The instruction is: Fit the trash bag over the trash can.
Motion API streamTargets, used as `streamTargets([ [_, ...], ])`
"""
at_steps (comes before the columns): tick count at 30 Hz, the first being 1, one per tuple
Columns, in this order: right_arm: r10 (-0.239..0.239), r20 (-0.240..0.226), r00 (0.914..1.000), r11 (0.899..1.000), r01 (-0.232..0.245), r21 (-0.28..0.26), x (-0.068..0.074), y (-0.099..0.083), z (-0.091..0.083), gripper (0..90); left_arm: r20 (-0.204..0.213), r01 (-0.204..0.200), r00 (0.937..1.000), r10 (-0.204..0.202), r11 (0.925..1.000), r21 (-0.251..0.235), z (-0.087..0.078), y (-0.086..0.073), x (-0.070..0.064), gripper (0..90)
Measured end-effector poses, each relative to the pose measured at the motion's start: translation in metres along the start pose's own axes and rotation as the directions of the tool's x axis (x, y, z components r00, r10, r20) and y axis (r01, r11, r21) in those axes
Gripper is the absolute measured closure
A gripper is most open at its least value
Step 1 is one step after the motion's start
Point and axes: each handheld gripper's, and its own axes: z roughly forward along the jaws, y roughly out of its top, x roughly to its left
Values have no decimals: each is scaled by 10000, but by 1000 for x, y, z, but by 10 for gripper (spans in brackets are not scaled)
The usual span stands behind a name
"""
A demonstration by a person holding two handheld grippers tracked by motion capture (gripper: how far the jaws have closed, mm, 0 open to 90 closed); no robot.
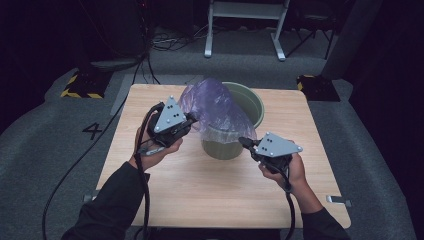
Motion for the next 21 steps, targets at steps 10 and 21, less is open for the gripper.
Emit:
streamTargets([
  [10,468,75,9989,9966,-472,679,-1,-40,-3,900,-621,269,9978,-226,9972,694,17,-20,22,899],
  [21,674,524,9964,9938,-717,853,-11,-65,-3,710,-1033,847,9921,-715,9879,1297,31,-46,43,899],
])
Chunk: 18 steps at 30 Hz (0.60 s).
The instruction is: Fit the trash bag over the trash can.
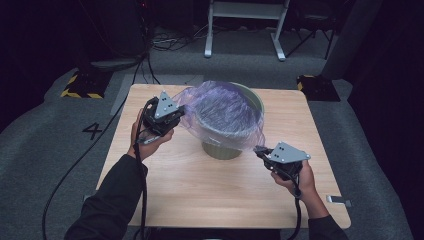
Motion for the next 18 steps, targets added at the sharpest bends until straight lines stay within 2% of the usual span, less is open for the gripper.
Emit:
streamTargets([
  [1,0,0,10000,10000,0,0,0,0,0,710,24,91,10000,-91,9999,-42,0,-1,1,899],
  [3,-93,145,9999,9988,100,-473,2,2,-9,595,67,54,10000,-54,10000,-61,0,-1,-1,899],
  [4,-403,280,9988,9944,428,-967,8,7,-20,551,54,2,10000,-1,10000,-87,0,0,-2,899],
  [7,-990,710,9925,9796,1098,-1682,16,13,-41,530,137,-39,9999,41,9998,-170,-2,1,-5,899],
  [9,-924,637,9937,9688,1045,-2246,19,17,-54,493,162,-53,9999,56,9999,-160,-3,1,-6,899],
  [11,-979,597,9934,9654,1093,-2367,20,18,-58,480,152,-62,9999,64,9999,-150,-3,0,-7,899],
  [13,-1035,243,9943,9556,1062,-2749,22,20,-69,427,136,-12,9999,13,9999,-119,-3,-1,-6,899],
  [14,-1035,243,9943,9556,1062,-2749,22,20,-69,427,153,0,9999,2,9999,-125,-3,-2,-6,899],
  [15,-887,87,9960,9598,878,-2666,21,15,-72,407,144,50,9999,-48,9999,-121,-3,-3,-5,899],
  [16,-802,115,9967,9632,804,-2565,19,12,-72,398,140,40,9999,-39,10000,-87,-3,-4,-4,899],
  [18,-309,380,9988,9739,387,-2234,12,3,-73,388,136,63,9999,-62,9999,-84,-3,-6,-4,899],
])
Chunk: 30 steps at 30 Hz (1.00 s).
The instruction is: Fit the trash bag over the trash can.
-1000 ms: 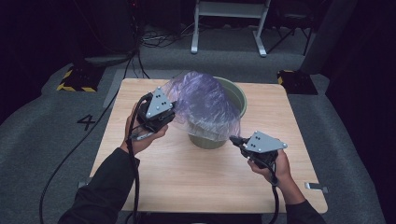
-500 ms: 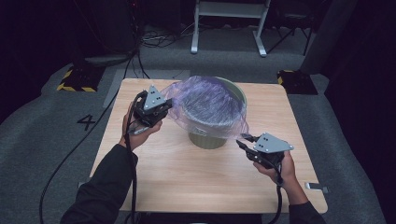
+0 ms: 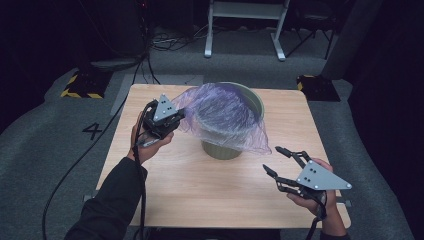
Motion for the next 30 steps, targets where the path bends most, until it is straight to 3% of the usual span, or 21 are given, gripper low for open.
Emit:
streamTargets([
  [3,266,610,9978,9995,-275,137,-6,0,-3,344,60,-61,10000,61,10000,3,-1,0,-1,899],
  [5,274,660,9974,9996,-277,44,-6,2,-3,338,87,-109,9999,109,9999,7,-1,0,-3,899],
  [8,-300,390,9988,9996,299,9,-2,24,10,302,120,-223,9997,223,9997,17,1,3,-6,899],
  [10,-700,-95,9975,9971,703,289,0,30,25,305,98,-272,9996,272,9996,54,3,3,-7,899],
  [13,-884,-237,9958,9923,902,853,-2,30,48,330,194,-93,9998,92,9999,67,7,2,-5,899],
  [15,-918,-175,9956,9905,931,1013,-3,30,54,363,135,-108,9999,106,9999,108,8,2,-5,899],
  [16,-770,61,9970,9894,756,1240,-8,30,64,489,118,-99,9999,98,9999,80,8,2,-4,899],
  [18,-696,82,9975,9890,680,1314,-10,30,67,528,137,-70,9999,69,10000,15,8,3,-3,899],
  [22,-251,585,9980,9901,168,1393,-22,32,76,792,190,63,9998,-61,9999,-85,9,6,-2,899],
  [24,-244,658,9975,9896,148,1430,-25,32,78,818,168,40,9999,-39,10000,-69,10,8,-2,899],
  [25,-57,691,9976,9917,-32,1287,-30,32,79,878,154,38,9999,-37,10000,-63,11,8,-1,899],
  [28,161,758,9970,9920,-254,1237,-34,32,79,895,195,60,9998,-57,9999,-116,12,10,-2,899],
  [30,376,718,9967,9935,-450,1050,-37,32,77,848,210,9,9998,-7,10000,-93,12,10,-3,899],
])
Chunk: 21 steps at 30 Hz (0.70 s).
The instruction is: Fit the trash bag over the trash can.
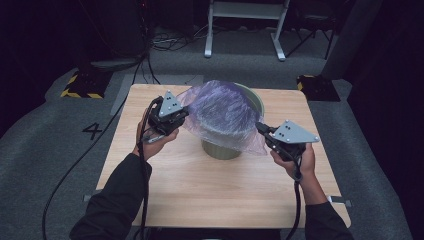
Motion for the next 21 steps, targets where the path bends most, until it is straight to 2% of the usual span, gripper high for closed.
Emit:
streamTargets([
  [1,-211,-224,9995,9993,205,-298,6,3,-6,639,-6,-19,10000,19,10000,-9,0,0,-1,899],
  [2,-303,-311,9991,9990,292,-338,9,5,-7,573,19,-27,10000,27,10000,-25,-1,0,-1,899],
  [3,-303,-311,9991,9990,292,-338,9,5,-7,573,63,7,10000,-6,10000,-48,-1,0,-1,899],
  [5,-542,-850,9949,9980,512,-377,17,8,-9,428,87,17,10000,-17,10000,-67,-2,0,-2,899],
  [7,-621,-1319,9893,9978,585,-306,23,10,-8,327,133,10,9999,-9,10000,-78,-2,0,-2,899],
  [8,-819,-1319,9879,9966,795,-238,28,11,-6,261,129,0,9999,1,10000,-78,-2,0,-2,899],
  [9,-819,-1319,9879,9966,795,-238,28,11,-6,261,129,-8,9999,9,10000,-88,-2,0,-3,899],
  [10,-1191,-1300,9843,9928,1192,-69,33,12,-4,199,162,-13,9999,15,10000,-91,-3,0,-3,899],
  [12,-1325,-1166,9843,9910,1338,33,35,11,-3,185,157,-68,9999,69,9999,-95,-4,0,-3,899],
  [13,-1568,-1109,9814,9871,1595,164,37,11,-2,179,116,-65,9999,66,9998,-165,-5,0,-3,899],
  [14,-1958,-785,9775,9789,1996,436,42,8,0,207,79,-65,9999,67,9998,-191,-5,0,-2,899],
  [15,-2348,-427,9711,9702,2368,516,45,5,0,346,39,-70,10000,71,9998,-206,-6,0,-2,899],
  [16,-2348,-427,9711,9702,2368,516,45,5,0,346,32,-139,9999,140,9997,-199,-7,0,-2,899],
  [17,-2665,-118,9638,9623,2667,524,46,3,0,532,0,-155,9999,156,9997,-206,-8,0,-1,899],
  [18,-2868,269,9576,9570,2852,524,46,0,0,571,-14,-143,9999,142,9997,-204,-9,0,-1,899],
  [19,-2610,383,9646,9649,2596,384,42,-3,1,689,-32,-138,9999,137,9997,-200,-10,0,0,899],
  [21,-2039,602,9771,9789,2041,21,33,-6,-1,796,-79,-100,9999,98,9997,-233,-10,0,1,900],
])
